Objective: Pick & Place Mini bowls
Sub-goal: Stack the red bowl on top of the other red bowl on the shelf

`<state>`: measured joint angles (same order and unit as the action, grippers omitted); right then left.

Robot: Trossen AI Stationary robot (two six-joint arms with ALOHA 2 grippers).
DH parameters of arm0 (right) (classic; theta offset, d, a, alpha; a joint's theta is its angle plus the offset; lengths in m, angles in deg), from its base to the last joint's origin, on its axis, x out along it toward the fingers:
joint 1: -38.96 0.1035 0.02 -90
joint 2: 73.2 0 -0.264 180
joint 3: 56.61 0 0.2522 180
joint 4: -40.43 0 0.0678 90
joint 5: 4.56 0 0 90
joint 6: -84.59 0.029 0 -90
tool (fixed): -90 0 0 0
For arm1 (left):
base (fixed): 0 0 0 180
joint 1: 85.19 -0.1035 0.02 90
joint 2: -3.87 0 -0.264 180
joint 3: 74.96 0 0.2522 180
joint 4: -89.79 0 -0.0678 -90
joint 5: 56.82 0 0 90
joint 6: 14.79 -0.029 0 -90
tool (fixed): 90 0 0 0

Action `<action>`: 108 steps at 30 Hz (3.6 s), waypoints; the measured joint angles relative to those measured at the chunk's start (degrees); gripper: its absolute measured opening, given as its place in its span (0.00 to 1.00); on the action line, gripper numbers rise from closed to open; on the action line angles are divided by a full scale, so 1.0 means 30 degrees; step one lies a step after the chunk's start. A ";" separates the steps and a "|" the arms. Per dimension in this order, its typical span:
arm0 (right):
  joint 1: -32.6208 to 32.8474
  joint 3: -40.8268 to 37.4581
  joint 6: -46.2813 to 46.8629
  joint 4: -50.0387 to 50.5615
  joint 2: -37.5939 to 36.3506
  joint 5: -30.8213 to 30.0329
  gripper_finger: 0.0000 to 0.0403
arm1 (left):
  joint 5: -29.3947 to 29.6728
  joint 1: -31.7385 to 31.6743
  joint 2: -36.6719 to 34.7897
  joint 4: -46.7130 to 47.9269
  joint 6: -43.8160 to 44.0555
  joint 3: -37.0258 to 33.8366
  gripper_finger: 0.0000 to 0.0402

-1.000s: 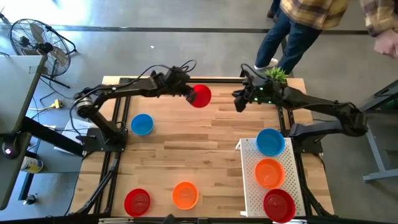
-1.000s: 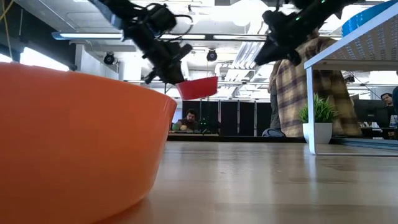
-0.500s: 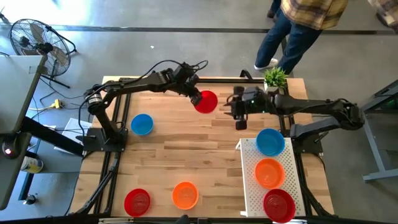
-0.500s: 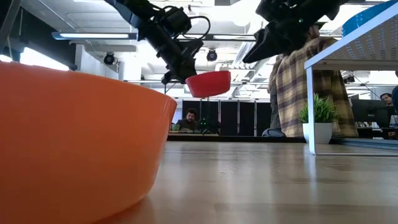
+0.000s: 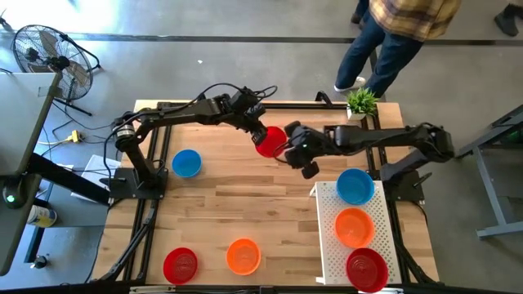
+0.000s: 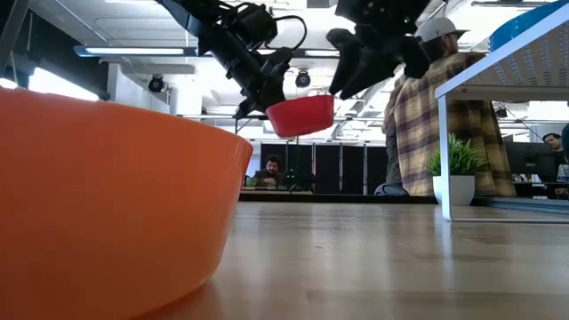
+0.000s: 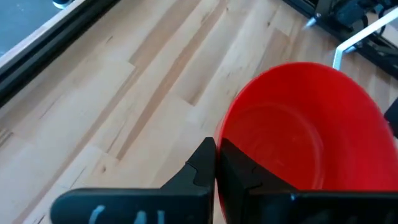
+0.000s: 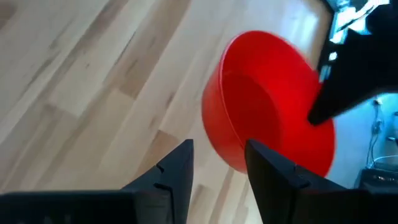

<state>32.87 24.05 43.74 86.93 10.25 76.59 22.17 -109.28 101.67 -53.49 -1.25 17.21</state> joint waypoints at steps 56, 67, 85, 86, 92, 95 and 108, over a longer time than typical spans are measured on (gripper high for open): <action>0.0142 0.2422 0.0760 0.2959 0.1950 0.0605 0.00 | 0.0484 0.0573 -0.3175 -0.3213 -0.3385 -0.1675 0.35; 0.0512 0.2651 0.4168 0.5267 -0.0211 0.0827 0.00 | 0.1532 0.1167 -0.6651 -1.1872 -0.2482 -0.9676 0.08; 0.6716 1.0502 2.0080 1.2203 -0.0316 0.3449 0.00 | 0.4824 0.2753 -0.8969 -1.7043 -0.2435 -1.5093 0.00; 0.7232 1.0697 2.0932 1.2267 -0.0316 0.3649 0.00 | 0.4955 0.2835 -0.8939 -1.7042 -0.2536 -1.5142 0.00; 1.0143 1.1597 2.6371 1.2675 -0.0309 0.4075 0.00 | 0.5942 0.3575 -0.8954 -1.7551 -0.3410 -1.5110 0.00; 1.1692 1.1956 2.8821 1.2610 -0.0294 0.3972 0.00 | 0.6033 0.3713 -0.8961 -1.7948 -0.3589 -1.5110 0.00; 1.7900 1.2855 3.8609 1.3210 -0.0036 0.0695 0.00 | 0.6011 0.3662 -0.8960 -1.9941 -0.4323 -1.5110 0.00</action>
<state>86.57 62.62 159.56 126.56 10.14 78.68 40.20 -98.29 74.79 -113.31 -14.22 -28.12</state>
